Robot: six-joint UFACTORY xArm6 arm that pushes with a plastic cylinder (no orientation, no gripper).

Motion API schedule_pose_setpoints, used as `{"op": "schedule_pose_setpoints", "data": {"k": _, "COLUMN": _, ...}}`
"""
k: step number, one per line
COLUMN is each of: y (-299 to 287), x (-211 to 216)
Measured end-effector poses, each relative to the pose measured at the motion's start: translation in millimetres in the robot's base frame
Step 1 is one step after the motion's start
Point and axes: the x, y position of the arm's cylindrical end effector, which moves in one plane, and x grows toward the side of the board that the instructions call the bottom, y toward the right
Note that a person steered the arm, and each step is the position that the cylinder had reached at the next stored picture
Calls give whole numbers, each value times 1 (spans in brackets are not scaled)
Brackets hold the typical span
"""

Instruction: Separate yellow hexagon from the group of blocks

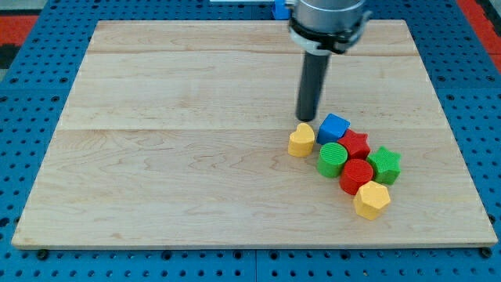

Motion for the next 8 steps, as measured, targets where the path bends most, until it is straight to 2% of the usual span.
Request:
{"op": "schedule_pose_setpoints", "data": {"k": 1, "y": -47, "x": -9}}
{"op": "schedule_pose_setpoints", "data": {"k": 2, "y": -64, "x": 33}}
{"op": "schedule_pose_setpoints", "data": {"k": 5, "y": -27, "x": 198}}
{"op": "schedule_pose_setpoints", "data": {"k": 8, "y": 73, "x": 200}}
